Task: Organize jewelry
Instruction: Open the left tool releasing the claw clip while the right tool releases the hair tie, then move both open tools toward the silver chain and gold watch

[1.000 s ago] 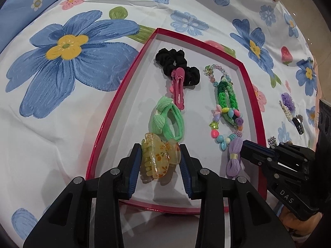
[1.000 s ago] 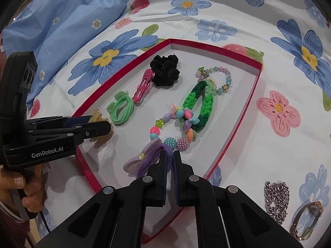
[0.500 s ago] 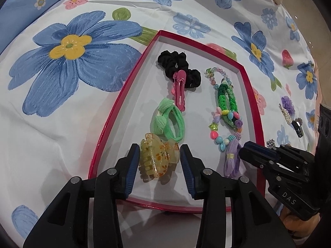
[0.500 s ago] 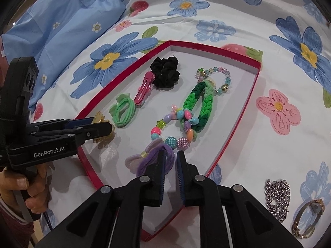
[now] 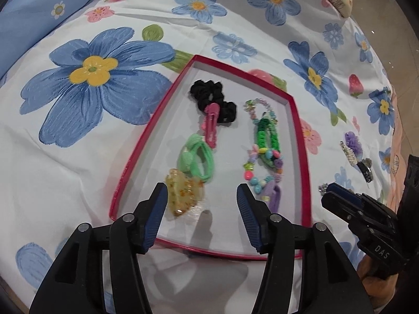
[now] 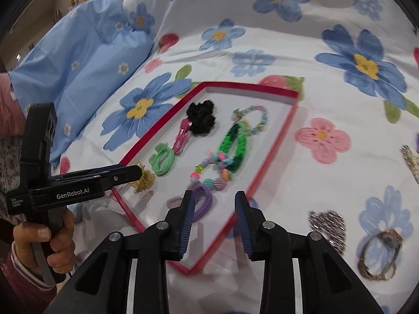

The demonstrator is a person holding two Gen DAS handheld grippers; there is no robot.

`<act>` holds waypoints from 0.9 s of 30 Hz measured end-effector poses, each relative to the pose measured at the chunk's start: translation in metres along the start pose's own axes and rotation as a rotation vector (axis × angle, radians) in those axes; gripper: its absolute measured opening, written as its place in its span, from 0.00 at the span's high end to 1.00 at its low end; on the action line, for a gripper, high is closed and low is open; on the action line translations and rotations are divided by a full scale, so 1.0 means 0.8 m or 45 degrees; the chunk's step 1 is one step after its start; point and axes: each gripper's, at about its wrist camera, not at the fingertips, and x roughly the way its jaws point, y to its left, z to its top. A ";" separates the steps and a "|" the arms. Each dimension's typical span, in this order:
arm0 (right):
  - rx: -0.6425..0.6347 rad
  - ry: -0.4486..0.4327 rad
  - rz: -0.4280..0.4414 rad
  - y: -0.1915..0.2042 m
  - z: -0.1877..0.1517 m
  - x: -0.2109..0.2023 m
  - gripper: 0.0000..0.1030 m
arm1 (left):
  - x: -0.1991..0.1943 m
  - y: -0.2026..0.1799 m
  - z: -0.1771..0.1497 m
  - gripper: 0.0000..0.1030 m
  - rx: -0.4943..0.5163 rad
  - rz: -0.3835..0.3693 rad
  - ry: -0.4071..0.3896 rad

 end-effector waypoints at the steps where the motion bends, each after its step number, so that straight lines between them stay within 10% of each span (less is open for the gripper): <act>1: 0.010 -0.005 -0.004 -0.004 -0.002 -0.005 0.65 | -0.003 -0.004 -0.001 0.47 0.003 -0.008 -0.002; 27: 0.367 -0.206 -0.228 -0.154 -0.091 -0.153 0.53 | -0.018 -0.157 -0.035 0.34 0.276 -0.167 0.040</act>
